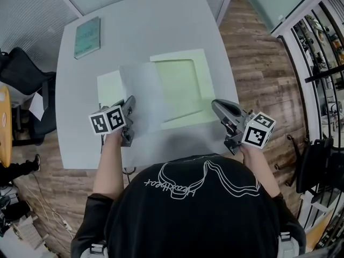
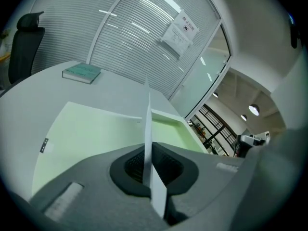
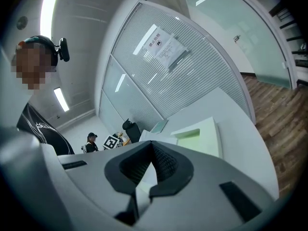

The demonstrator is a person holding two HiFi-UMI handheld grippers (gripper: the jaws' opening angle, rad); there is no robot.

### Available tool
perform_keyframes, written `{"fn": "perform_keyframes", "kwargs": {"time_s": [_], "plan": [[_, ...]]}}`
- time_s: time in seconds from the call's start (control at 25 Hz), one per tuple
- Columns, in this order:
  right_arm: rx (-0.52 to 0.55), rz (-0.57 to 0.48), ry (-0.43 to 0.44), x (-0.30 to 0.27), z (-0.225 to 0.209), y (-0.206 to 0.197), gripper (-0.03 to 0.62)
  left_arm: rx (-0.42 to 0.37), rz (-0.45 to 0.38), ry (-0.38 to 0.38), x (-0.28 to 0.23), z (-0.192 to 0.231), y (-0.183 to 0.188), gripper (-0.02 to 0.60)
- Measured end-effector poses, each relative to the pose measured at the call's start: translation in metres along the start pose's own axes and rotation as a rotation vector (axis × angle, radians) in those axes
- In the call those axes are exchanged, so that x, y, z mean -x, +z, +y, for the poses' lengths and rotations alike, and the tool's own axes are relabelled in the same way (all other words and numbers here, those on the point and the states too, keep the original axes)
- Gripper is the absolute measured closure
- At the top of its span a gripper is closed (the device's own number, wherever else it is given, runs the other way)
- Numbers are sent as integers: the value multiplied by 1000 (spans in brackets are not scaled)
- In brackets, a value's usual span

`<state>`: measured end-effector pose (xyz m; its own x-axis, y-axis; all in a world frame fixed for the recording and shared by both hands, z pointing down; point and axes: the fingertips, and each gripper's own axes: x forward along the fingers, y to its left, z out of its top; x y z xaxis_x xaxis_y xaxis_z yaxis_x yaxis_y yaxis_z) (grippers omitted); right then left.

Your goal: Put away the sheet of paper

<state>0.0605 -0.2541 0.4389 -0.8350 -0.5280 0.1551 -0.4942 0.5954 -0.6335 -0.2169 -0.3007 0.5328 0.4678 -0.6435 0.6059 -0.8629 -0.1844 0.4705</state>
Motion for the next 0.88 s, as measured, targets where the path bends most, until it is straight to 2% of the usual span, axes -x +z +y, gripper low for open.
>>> {"fn": "perform_keyframes", "kwargs": {"time_s": [0.24,0.88], "plan": [[-19,2,-2,0,-10,0,585,59,10,-12,-17,-1,-2,571],[-48,7,-8,-9,-29,3,585,132,15,-38,-47,-5,8,571]]}}
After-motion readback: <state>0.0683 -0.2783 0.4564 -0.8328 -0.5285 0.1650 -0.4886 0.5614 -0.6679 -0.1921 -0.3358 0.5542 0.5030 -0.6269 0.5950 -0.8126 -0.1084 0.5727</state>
